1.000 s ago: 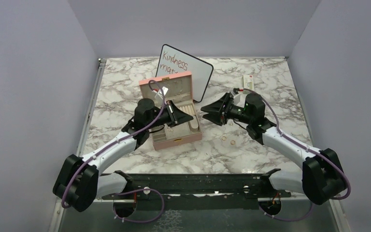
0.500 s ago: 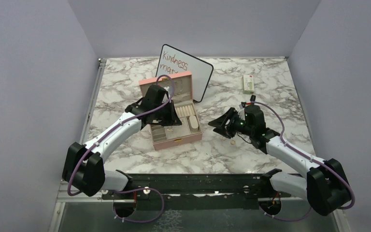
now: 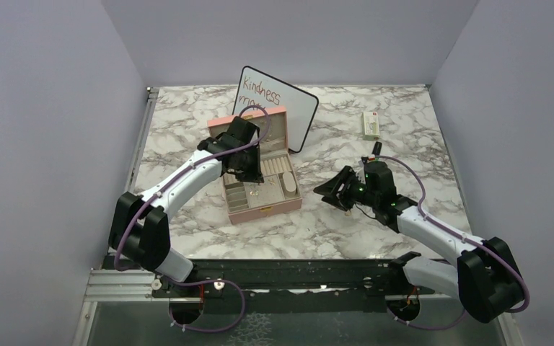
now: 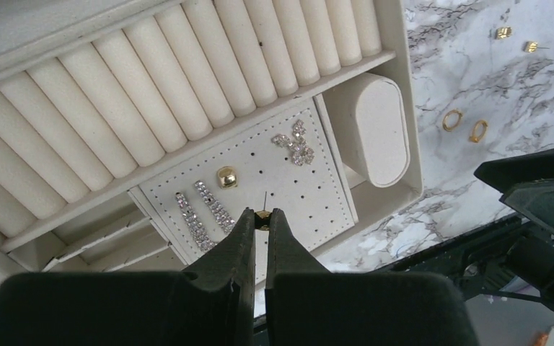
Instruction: Organize the mixed jewelry
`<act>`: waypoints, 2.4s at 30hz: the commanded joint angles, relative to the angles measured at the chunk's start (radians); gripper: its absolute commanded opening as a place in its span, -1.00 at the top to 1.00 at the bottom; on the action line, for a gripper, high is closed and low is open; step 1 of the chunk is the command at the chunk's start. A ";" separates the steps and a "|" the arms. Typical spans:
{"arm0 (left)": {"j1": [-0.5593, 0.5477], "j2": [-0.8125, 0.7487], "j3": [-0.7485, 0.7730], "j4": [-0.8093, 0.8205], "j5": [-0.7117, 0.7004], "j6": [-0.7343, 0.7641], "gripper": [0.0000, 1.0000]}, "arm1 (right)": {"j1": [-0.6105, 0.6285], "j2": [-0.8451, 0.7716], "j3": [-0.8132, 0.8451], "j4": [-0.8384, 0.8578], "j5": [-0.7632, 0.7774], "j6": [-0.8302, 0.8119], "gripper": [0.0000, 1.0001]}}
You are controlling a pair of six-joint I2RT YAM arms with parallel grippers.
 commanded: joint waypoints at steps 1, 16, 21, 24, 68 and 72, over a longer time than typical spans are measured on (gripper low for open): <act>0.002 0.034 0.057 -0.044 -0.031 0.022 0.91 | -0.005 -0.019 -0.004 0.000 0.032 -0.029 -0.08; -0.029 0.114 0.117 -0.086 -0.071 -0.043 0.89 | -0.005 -0.054 -0.012 -0.014 0.023 -0.033 -0.07; -0.031 0.136 0.131 -0.092 -0.091 -0.048 0.89 | -0.005 -0.068 -0.022 -0.028 0.035 -0.040 -0.07; -0.031 0.147 0.134 -0.093 -0.087 -0.045 0.89 | -0.005 -0.061 -0.019 -0.026 0.033 -0.043 -0.07; -0.085 0.069 0.078 -0.098 -0.136 -0.095 0.93 | -0.005 -0.076 -0.045 -0.017 0.022 -0.034 -0.05; -0.085 0.080 0.090 -0.098 -0.170 -0.098 0.93 | -0.005 -0.078 -0.043 -0.018 0.023 -0.035 -0.05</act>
